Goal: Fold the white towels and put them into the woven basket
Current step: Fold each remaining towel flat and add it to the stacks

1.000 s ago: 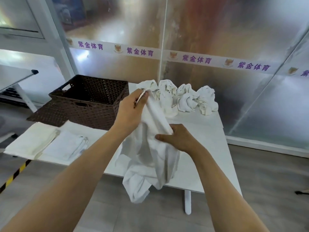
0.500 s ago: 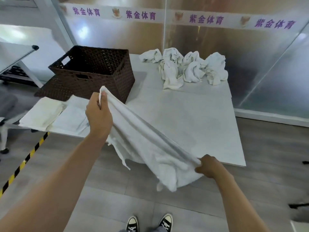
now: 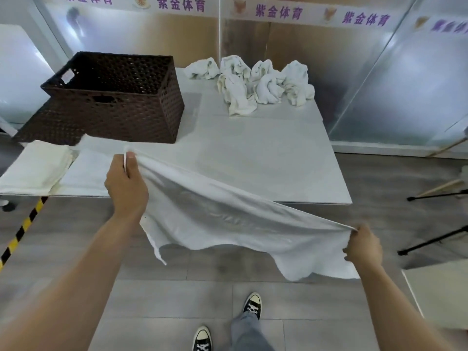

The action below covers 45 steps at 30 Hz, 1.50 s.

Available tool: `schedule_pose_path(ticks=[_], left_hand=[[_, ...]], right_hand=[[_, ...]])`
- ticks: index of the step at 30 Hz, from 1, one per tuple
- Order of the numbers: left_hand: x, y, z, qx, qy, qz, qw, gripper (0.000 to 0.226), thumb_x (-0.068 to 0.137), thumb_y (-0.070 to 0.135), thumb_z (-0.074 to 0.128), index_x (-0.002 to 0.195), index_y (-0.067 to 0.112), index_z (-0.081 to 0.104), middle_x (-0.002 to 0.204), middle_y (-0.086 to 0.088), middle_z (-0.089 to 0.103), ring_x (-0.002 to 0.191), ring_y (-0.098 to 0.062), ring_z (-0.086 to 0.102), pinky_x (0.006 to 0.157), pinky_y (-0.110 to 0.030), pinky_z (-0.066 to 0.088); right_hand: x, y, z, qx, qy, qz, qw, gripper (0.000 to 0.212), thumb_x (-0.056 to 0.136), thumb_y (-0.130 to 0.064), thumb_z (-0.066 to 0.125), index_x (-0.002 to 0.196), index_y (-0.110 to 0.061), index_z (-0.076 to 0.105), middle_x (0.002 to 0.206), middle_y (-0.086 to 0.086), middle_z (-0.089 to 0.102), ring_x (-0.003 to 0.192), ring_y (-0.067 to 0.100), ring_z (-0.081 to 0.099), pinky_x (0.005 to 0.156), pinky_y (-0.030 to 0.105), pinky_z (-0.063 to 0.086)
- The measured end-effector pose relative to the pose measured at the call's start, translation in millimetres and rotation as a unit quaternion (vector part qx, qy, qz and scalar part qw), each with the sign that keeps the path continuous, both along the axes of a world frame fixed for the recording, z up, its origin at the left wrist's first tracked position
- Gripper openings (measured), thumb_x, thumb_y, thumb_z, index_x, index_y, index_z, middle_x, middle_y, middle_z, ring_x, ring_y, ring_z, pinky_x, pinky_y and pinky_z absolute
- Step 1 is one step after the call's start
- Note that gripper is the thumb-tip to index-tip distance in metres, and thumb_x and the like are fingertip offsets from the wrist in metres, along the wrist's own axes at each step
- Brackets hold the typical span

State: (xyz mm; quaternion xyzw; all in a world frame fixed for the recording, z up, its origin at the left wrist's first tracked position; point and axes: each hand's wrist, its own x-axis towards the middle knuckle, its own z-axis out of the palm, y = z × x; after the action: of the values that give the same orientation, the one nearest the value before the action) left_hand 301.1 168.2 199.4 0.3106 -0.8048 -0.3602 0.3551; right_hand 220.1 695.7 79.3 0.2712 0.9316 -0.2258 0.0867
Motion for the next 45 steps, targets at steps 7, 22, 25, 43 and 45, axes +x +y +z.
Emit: schedule_pose_path(ticks=[7, 22, 25, 43, 45], left_hand=[[10, -26, -16, -0.067, -0.062, 0.027, 0.996, 0.048, 0.107, 0.041, 0.039, 0.075, 0.006, 0.048, 0.071, -0.013, 0.056, 0.071, -0.036, 0.051, 0.065, -0.039, 0.032], [-131, -30, -23, 0.262, -0.007, 0.161, 0.952, 0.046, 0.099, 0.044, 0.055, 0.069, 0.01, 0.056, 0.072, -0.007, 0.051, 0.078, -0.027, 0.061, 0.073, -0.037, 0.062], [-159, -27, -28, 0.257, -0.003, 0.189, 0.948, 0.051, 0.093, 0.059, 0.05, 0.065, 0.016, 0.055, 0.079, -0.01, 0.064, 0.071, -0.029, 0.067, 0.08, -0.039, 0.059], [-384, -52, -95, 0.215, -0.13, 0.21, 0.945, 0.046, 0.107, 0.04, 0.036, 0.104, 0.004, 0.064, 0.098, -0.014, 0.064, 0.099, -0.032, 0.061, 0.078, -0.031, 0.037], [-411, -57, -114, 0.217, -0.171, 0.218, 0.936, 0.05, 0.107, 0.041, 0.034, 0.116, 0.003, 0.065, 0.102, -0.015, 0.064, 0.103, -0.032, 0.06, 0.083, -0.034, 0.041]], right_hand=[[12, -27, 55, -0.02, 0.22, -0.059, 0.974, 0.017, 0.104, -0.009, 0.043, 0.107, -0.006, 0.059, 0.108, 0.028, 0.058, 0.085, 0.035, 0.05, 0.073, 0.039, 0.04], [-198, -60, 84, -0.17, 0.3, -0.065, 0.936, 0.023, 0.103, -0.015, 0.05, 0.116, -0.011, 0.069, 0.134, 0.014, 0.051, 0.093, 0.024, 0.052, 0.089, 0.033, 0.047], [-241, -64, 84, -0.163, 0.272, -0.032, 0.948, 0.024, 0.103, -0.017, 0.049, 0.117, -0.01, 0.068, 0.136, 0.015, 0.05, 0.1, 0.033, 0.056, 0.083, 0.029, 0.038], [-465, -85, 35, -0.079, 0.193, 0.094, 0.973, 0.025, 0.1, -0.016, 0.053, 0.117, -0.011, 0.07, 0.128, 0.023, 0.057, 0.11, 0.04, 0.058, 0.098, 0.037, 0.043], [-490, -88, 21, -0.063, 0.176, 0.095, 0.978, 0.025, 0.099, -0.016, 0.053, 0.118, -0.01, 0.07, 0.129, 0.021, 0.057, 0.11, 0.04, 0.058, 0.095, 0.039, 0.044]])
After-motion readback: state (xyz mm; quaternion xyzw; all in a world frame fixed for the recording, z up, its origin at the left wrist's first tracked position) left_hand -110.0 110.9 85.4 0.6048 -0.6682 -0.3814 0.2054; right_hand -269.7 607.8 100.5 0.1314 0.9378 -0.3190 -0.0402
